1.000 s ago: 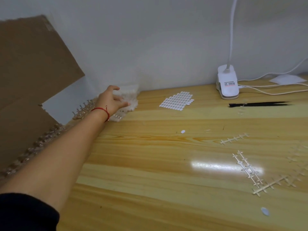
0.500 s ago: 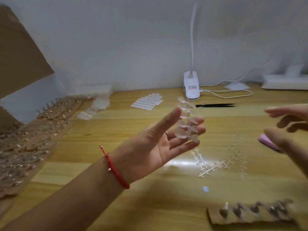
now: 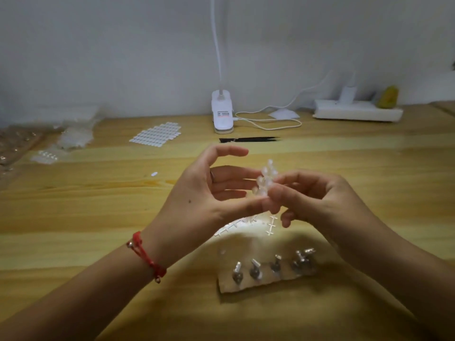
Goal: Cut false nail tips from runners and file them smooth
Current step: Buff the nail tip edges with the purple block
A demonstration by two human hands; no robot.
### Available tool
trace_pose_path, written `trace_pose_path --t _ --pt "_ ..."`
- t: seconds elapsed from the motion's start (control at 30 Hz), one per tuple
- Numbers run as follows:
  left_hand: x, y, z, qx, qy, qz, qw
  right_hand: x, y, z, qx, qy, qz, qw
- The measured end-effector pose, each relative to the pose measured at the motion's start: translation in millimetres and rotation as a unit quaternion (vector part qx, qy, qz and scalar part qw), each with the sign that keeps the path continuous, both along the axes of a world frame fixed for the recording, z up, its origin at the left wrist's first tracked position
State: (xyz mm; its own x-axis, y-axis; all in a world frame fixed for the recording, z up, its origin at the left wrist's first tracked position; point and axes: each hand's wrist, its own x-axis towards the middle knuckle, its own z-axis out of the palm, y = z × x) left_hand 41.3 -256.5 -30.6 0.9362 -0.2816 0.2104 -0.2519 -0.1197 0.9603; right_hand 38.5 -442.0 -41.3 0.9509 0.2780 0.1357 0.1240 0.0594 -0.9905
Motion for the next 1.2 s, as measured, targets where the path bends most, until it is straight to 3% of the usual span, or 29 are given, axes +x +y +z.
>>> trace_pose_path --t 0.37,0.63,0.83,0.97,1.03,1.1,1.17,1.2 --pt "5.1 7.6 -7.0 0.015 -0.005 0.03 0.999 1.4 0.7 -3.6 -0.012 -0.001 -0.036 0.999" --pt "14.3 16.8 -2.1 -0.046 0.024 0.048 0.998 12.5 -12.1 -4.5 -0.007 0.024 -0.125 0.992" --pt "20.1 42.3 3.9 -0.068 0.03 0.083 0.994 58.1 -28.9 9.9 -0.001 0.106 -0.19 0.976" --pt "23.5 52.2 -9.4 -0.095 0.038 0.101 0.99 94.8 -2.9 17.0 0.069 0.236 -0.127 0.961" --pt "23.0 53.6 -18.3 -0.088 0.033 0.107 0.99 109.8 15.3 21.1 0.06 0.273 -0.088 0.956" --pt "17.8 53.7 -24.7 -0.042 -0.012 0.125 0.991 120.7 34.4 24.2 0.017 0.277 -0.045 0.96" --pt "11.9 54.1 -27.5 0.064 -0.179 0.143 0.971 128.9 54.6 25.9 -0.028 0.277 -0.005 0.96" --pt "9.8 52.8 -28.8 0.112 -0.284 0.133 0.943 132.6 64.0 25.9 -0.048 0.28 0.013 0.959"
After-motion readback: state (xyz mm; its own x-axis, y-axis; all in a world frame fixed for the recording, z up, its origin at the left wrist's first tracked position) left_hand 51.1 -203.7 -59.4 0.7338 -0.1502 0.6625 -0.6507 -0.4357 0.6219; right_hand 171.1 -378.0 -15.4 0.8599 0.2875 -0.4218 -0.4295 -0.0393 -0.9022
